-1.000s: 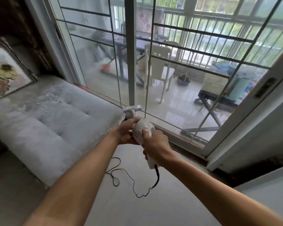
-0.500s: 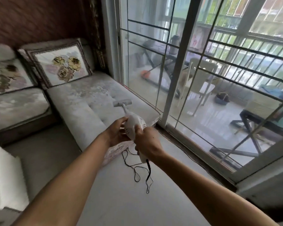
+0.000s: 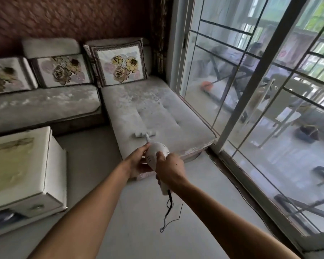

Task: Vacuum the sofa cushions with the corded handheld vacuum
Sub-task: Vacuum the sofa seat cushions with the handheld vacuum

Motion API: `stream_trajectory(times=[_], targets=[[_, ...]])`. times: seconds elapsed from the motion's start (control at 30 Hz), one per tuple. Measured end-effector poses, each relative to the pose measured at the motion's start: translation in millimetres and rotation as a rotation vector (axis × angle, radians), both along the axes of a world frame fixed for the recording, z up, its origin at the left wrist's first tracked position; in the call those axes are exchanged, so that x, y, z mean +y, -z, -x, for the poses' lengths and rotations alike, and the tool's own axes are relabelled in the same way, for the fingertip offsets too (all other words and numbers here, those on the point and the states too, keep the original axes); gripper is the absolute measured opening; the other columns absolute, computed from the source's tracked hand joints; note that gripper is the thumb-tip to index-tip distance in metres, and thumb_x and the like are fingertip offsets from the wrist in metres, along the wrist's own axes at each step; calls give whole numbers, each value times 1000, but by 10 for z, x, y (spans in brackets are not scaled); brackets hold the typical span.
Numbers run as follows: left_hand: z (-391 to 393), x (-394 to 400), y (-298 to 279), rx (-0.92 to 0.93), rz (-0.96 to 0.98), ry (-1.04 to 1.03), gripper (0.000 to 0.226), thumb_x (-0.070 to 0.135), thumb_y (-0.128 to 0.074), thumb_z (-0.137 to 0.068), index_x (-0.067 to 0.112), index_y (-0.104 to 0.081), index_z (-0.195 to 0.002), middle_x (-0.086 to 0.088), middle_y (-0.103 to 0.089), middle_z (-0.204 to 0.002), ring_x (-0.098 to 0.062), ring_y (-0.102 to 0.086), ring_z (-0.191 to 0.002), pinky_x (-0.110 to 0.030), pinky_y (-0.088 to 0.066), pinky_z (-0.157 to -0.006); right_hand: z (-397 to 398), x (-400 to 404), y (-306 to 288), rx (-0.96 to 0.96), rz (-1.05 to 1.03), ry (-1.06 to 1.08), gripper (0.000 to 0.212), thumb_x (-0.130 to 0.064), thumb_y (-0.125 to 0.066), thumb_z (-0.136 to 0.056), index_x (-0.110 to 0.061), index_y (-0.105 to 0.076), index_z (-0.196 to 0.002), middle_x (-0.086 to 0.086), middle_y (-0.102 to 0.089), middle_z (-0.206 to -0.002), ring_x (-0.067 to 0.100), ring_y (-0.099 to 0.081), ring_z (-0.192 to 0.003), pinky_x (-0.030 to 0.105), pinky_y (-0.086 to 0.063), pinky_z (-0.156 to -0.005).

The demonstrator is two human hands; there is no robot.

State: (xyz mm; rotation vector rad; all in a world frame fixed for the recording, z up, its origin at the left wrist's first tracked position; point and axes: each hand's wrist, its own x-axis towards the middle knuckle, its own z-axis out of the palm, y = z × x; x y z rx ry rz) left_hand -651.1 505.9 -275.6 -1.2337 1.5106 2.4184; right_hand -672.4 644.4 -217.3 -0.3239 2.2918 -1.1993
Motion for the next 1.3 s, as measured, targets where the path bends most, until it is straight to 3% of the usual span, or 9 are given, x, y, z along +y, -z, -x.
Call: stream_trajectory(times=[0.17,0.27,0.33,0.43,0.53,0.67,0.87,1.13,1.3], targets=[[200,115,47,-73,72,9,65,64,-53,-90,4,-62,-109,-16,-63,-90,-28,-65,-73,-28,-55,-46,282,74,154,-142,28,-28,42,-38,-41,-101,2,-53,-108,20,-65,-86,22,-61,-53,25,-49,-42],[336,187,-13,-116,164,51,56,51,-55,-96,1,-61,-120,-18,-63,-92,-31,-67,-73,-31,-56,-50,512,139,170,-486,130,13,42,-33,-43,-97,5,-49,-113,19,-57,-78,26,-57,-55,30,-50,-46],[366,261,-55,-95,177,60,40,41,-55,-99,7,-59,-119,-16,-59,-88,-29,-64,-65,-29,-54,-44,637,189,118,-699,181,-34,33,-30,-41,-102,1,-50,-100,16,-54,-71,24,-53,-55,32,-50,-49],[323,324,-80,-63,186,41,30,40,-52,-101,15,-59,-117,-13,-54,-84,-23,-60,-45,-24,-50,-39,699,224,137,-840,222,-94,39,-35,-39,-103,-3,-54,-89,11,-53,-62,20,-51,-48,28,-45,-50],[250,341,-58,-43,187,3,34,43,-51,-100,17,-59,-122,-11,-55,-84,-20,-61,-42,-26,-51,-40,629,206,204,-811,208,-113,36,-34,-40,-102,-1,-51,-96,9,-51,-59,19,-50,-47,25,-44,-48],[191,339,-2,-12,205,11,37,42,-48,-102,18,-57,-128,-11,-59,-88,-24,-63,-58,-27,-53,-45,526,171,254,-710,183,-32,36,-36,-40,-101,-1,-49,-99,7,-48,-48,17,-46,-36,20,-40,-42],[137,302,44,45,183,-6,41,40,-54,-99,18,-57,-134,-14,-60,-96,-26,-64,-67,-28,-55,-50,457,130,254,-661,188,15,40,-42,-39,-100,-3,-48,-99,8,-44,-52,15,-41,-30,16,-36,-38],[85,308,92,120,130,7,42,42,-56,-98,23,-59,-135,-15,-63,-104,-26,-69,-68,-30,-56,-53,372,180,227,-559,228,49,50,-47,-41,-100,2,-52,-100,9,-45,-54,15,-43,-30,16,-38,-37],[171,360,59,122,131,88,42,46,-51,-99,24,-58,-134,-17,-62,-114,-32,-69,-87,-35,-59,-66,418,238,218,-533,206,82,64,-50,-39,-99,9,-53,-117,10,-48,-56,17,-46,-32,19,-41,-37]])
